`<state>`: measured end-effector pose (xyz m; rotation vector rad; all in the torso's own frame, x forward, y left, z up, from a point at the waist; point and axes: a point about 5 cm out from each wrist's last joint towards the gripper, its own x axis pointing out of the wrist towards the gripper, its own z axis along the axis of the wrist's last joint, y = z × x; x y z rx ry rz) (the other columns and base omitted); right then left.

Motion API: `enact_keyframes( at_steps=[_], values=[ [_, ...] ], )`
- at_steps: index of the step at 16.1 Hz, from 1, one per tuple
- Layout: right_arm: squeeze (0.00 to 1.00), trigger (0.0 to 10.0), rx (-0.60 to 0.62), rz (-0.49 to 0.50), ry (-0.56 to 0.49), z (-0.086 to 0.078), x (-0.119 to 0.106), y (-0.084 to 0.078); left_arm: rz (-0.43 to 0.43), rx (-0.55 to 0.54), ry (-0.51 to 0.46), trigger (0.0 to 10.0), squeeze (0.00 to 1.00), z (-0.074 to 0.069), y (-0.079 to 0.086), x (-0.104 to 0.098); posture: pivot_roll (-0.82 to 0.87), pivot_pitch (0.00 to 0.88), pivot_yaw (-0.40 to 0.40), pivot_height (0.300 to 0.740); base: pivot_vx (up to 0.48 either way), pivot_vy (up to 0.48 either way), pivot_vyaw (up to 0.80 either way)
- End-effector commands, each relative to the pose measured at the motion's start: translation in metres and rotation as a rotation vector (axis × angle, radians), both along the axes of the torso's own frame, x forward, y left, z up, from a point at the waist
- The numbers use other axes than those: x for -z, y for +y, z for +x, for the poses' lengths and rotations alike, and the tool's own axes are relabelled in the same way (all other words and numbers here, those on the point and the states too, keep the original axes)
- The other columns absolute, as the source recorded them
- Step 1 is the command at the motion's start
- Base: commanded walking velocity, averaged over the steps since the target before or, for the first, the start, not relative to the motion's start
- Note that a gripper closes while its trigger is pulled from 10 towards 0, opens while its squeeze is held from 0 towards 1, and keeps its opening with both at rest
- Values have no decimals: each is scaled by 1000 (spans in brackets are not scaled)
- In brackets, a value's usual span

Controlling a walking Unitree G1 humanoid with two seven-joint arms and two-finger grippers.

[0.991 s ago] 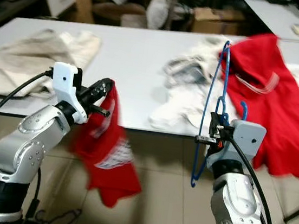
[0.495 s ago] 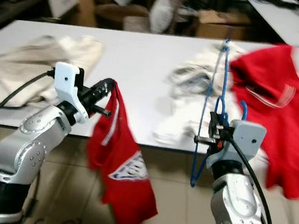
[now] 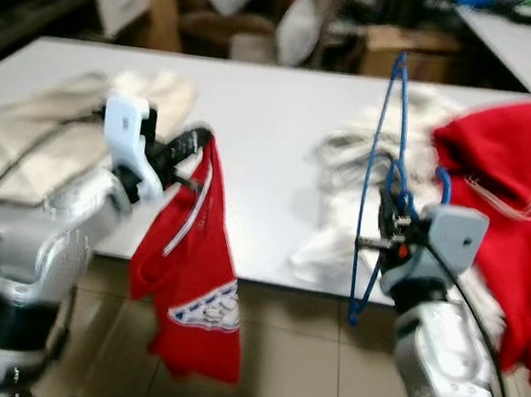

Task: Hang hanger

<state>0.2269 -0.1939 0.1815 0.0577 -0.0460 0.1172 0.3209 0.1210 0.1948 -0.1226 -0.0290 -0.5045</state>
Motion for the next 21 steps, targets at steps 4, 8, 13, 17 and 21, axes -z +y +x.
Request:
enact_keyframes(
  at_steps=[4,8,13,17,21],
  values=[
    [0,10000,-191,-93,21,-5,-11,-21,71,9,-84,10000,0,33,-1,-30,-207,0,72,740,0,0,0],
    [0,10000,-570,-195,182,-34,-18,-32,106,28,-160,10000,0,73,-9,-71,-220,0,69,740,0,0,0],
    [0,10000,-812,-204,301,-55,-29,-36,129,-56,-197,10000,0,93,0,-91,-212,0,52,740,0,0,0],
    [0,10000,-910,-211,337,-51,-30,-28,101,-14,-248,10000,0,95,-8,-109,-213,0,42,740,0,0,0],
    [0,10000,-967,-222,331,-34,-22,-10,41,169,-312,10000,0,87,-33,-123,-200,0,24,740,0,0,0]
  ],
)
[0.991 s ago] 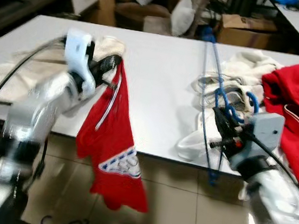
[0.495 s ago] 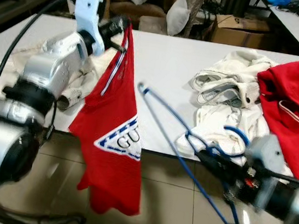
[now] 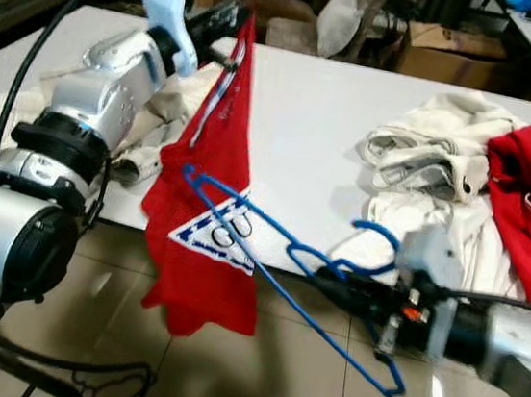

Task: Hang hanger

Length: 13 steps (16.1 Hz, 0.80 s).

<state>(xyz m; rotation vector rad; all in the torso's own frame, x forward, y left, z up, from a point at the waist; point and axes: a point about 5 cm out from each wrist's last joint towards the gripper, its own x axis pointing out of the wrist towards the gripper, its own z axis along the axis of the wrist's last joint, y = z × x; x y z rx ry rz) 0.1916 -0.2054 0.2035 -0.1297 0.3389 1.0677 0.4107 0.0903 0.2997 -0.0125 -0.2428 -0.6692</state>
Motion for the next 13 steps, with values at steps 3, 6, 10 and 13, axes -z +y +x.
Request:
enact_keyframes(
  at_steps=[3,6,10,13],
  values=[
    [0,10000,-60,36,-2,15,5,18,-15,122,-103,10000,0,-10,-20,-23,-183,0,4,740,0,0,0],
    [0,10000,280,-89,-175,77,15,14,-139,330,-126,10000,0,-39,-29,-34,-169,0,0,740,0,0,0],
    [0,10000,572,-68,-327,105,1,-10,-169,351,-94,10000,0,-66,-7,-16,-154,0,-10,740,0,0,0],
    [0,10000,595,-10,-395,109,-10,-11,-73,253,-43,10000,0,-80,12,13,-153,0,-10,740,0,0,0]
  ],
)
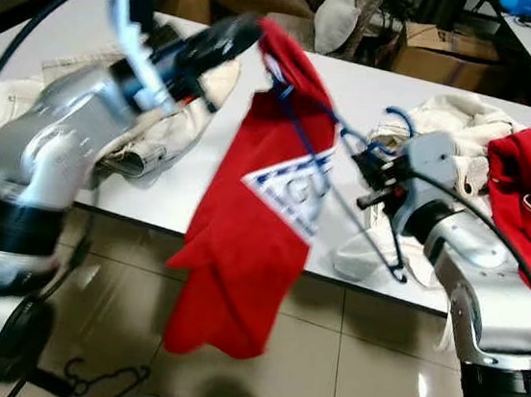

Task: Hang hanger

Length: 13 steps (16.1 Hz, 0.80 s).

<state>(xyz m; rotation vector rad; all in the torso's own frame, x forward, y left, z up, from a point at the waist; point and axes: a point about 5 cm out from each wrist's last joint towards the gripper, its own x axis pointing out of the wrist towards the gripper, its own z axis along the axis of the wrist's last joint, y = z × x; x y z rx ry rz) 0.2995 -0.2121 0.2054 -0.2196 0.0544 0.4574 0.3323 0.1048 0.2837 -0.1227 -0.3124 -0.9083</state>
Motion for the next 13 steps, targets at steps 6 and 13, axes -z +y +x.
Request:
enact_keyframes(
  at_steps=[6,13],
  values=[
    [0,10000,-62,57,-18,-20,4,15,84,-297,91,10000,0,-11,13,47,-155,0,-21,740,0,0,0],
    [0,10000,-13,145,-30,-28,7,21,99,-325,91,10000,0,-16,1,53,-163,0,2,740,254,0,-404]
  ],
)
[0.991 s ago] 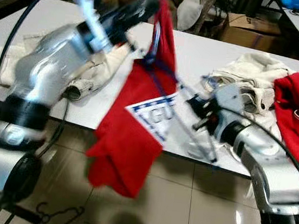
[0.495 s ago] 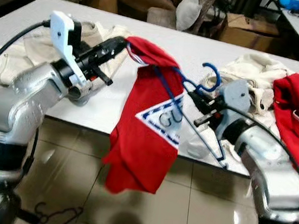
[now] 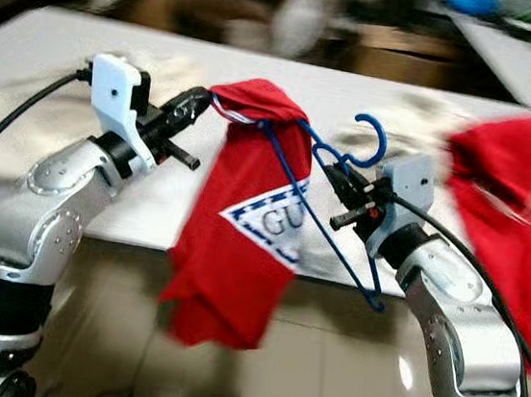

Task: Hang hanger

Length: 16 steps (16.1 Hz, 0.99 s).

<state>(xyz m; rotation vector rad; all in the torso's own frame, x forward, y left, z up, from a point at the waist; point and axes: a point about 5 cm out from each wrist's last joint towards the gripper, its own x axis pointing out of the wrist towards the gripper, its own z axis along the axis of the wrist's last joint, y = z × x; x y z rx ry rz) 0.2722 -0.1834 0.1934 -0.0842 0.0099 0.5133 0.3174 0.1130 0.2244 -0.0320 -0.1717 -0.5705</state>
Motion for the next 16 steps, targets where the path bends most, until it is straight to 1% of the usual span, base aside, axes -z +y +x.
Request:
enact_keyframes(
  at_steps=[1,4,6,8,10,13,16],
  values=[
    [0,10000,48,6,-22,-1,-5,-9,7,19,-29,10000,0,-1,-8,-6,-162,0,2,740,307,0,-800],
    [0,10000,48,10,-25,-2,-6,-9,8,13,-35,10000,0,0,-8,-9,-160,0,1,740,305,0,-800],
    [0,10000,28,2,-37,-3,-8,-7,5,1,-43,10000,0,0,-7,-10,-158,0,-1,740,306,0,0],
    [0,10000,-44,0,-54,-3,-13,-1,0,-28,-59,10000,0,3,-2,-17,-155,0,-3,740,307,0,0],
    [0,10000,-77,-2,-61,-3,-16,1,-2,-42,-61,10000,0,4,1,-19,-154,0,-6,740,285,0,0],
    [0,10000,-136,-23,-68,-1,-21,2,1,-83,-68,10000,0,7,10,-21,-150,0,-10,740,0,0,0],
    [0,10000,-170,-25,-66,-1,-22,4,2,-99,-66,10000,0,7,14,-22,-143,0,-19,740,0,0,0]
  ],
)
